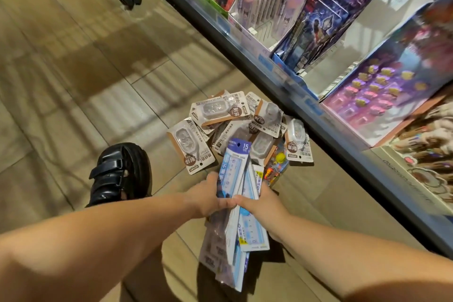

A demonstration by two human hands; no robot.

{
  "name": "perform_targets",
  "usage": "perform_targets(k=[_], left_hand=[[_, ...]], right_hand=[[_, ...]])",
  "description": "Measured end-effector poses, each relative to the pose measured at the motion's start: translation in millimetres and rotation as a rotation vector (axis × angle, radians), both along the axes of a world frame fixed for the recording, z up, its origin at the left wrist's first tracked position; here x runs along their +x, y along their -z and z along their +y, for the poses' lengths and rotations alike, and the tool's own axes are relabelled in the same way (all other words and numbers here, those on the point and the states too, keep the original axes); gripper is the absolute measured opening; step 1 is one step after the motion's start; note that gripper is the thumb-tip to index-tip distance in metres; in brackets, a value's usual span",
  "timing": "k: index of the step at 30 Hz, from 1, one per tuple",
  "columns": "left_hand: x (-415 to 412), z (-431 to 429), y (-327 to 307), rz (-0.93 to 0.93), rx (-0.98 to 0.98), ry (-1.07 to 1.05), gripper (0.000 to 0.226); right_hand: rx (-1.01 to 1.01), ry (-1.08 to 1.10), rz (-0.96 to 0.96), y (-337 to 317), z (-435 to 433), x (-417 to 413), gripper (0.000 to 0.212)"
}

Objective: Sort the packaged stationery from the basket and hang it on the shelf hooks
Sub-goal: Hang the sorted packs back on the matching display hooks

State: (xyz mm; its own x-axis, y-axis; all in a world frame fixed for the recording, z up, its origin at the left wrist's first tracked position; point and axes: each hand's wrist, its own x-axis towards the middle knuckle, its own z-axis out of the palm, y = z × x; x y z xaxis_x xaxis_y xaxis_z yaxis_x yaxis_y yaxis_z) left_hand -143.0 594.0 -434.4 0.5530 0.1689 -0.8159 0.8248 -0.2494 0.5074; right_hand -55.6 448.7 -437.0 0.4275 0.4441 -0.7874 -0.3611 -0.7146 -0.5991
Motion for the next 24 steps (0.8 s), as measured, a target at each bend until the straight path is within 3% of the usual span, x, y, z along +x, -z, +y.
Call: perform_targets(k=[5,9,12,14,16,18,21,24], left_hand=[[32.5,16.5,-24.2,-0.162,-0.072,-0.116,0.073],[60.2,26.6,-49.4,-0.257,-0.109,-0.206,0.087],[85.1,33.2,-80.4,-0.321,-0.108,-0.223,0.064],[104.4,36.8,-106.8,-0.388,-0.164,-0.205,0.066],[121.8,36.9,-126.7,-0.45,-0.253,-0.184,0.076],[135.9,30.2,-149.0,-0.49,-0.327,-0.176,0.063],[157.9,15.4,-187.5,-0.554,-0.403,-0.176,0.055],[170.5,-1.7,-229.6,-0.595,-0.459,-0.146,0.064]], right_hand=[[0.097,-0.016,-0.113,-30.9,10.4,40.0,0.041],[0.157,0.04,-0.168,-55.4,15.2,67.1,0.04],[0.207,0.101,-0.211,-80.4,18.6,86.9,0.044],[0.236,0.137,-0.236,-101.8,18.5,103.4,0.054],[0.275,0.172,-0.271,-126.9,15.2,117.3,0.041],[0.311,0.218,-0.322,-153.3,7.1,130.4,0.03],[0.355,0.272,-0.392,-197.0,-6.4,146.0,0.027],[0.389,0.296,-0.482,-242.6,-25.4,154.3,0.03]])
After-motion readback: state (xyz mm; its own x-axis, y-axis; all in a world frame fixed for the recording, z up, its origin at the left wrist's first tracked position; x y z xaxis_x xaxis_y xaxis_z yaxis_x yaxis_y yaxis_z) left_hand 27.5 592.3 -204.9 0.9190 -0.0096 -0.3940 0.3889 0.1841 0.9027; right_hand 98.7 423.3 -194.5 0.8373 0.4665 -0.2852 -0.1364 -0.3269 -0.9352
